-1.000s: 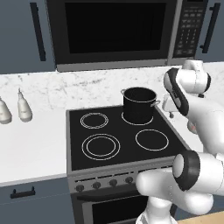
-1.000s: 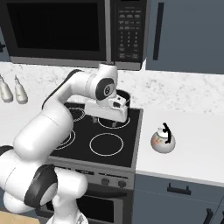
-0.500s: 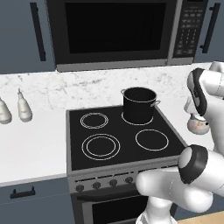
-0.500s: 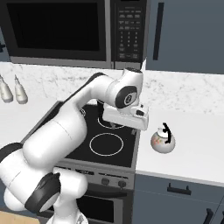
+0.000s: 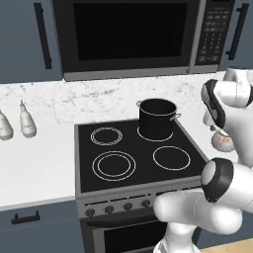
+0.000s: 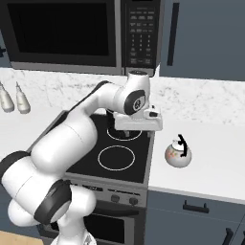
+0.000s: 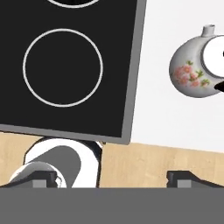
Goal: Pick the kettle from the counter and place it on a stove burner. Then turn the burner on.
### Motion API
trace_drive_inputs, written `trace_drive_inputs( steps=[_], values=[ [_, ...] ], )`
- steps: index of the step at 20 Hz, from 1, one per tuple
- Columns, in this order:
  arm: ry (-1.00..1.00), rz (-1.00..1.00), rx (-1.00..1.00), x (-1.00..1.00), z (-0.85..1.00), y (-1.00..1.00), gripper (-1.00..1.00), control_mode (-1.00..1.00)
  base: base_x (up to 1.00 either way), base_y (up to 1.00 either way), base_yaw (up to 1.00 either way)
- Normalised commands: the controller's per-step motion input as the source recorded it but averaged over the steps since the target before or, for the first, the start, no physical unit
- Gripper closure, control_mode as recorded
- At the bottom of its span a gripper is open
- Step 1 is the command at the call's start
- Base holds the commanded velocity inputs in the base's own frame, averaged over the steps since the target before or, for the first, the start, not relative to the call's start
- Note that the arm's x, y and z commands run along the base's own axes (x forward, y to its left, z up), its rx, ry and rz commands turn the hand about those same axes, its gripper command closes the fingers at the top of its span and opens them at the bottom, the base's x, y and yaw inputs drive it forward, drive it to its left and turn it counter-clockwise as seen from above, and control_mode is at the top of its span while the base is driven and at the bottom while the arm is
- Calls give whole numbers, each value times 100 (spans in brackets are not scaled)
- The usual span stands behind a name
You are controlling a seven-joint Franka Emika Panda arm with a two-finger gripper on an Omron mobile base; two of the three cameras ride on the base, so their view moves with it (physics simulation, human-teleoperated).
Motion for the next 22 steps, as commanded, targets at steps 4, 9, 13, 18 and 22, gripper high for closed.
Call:
trace_drive_inputs(
  steps=[4,9,13,18,22],
  values=[
    [-1,4,-2,45,-1,-34,-100,-100,0,0,0],
    [-2,0,0,43,-1,-48,-100,-100,0,0,0],
    [-1,0,0,24,-7,-50,-100,-100,0,0,0],
    [0,0,0,18,-21,-56,-100,-100,0,0,0],
    [-1,0,2,10,-32,-49,-100,-100,0,0,0]
  ],
)
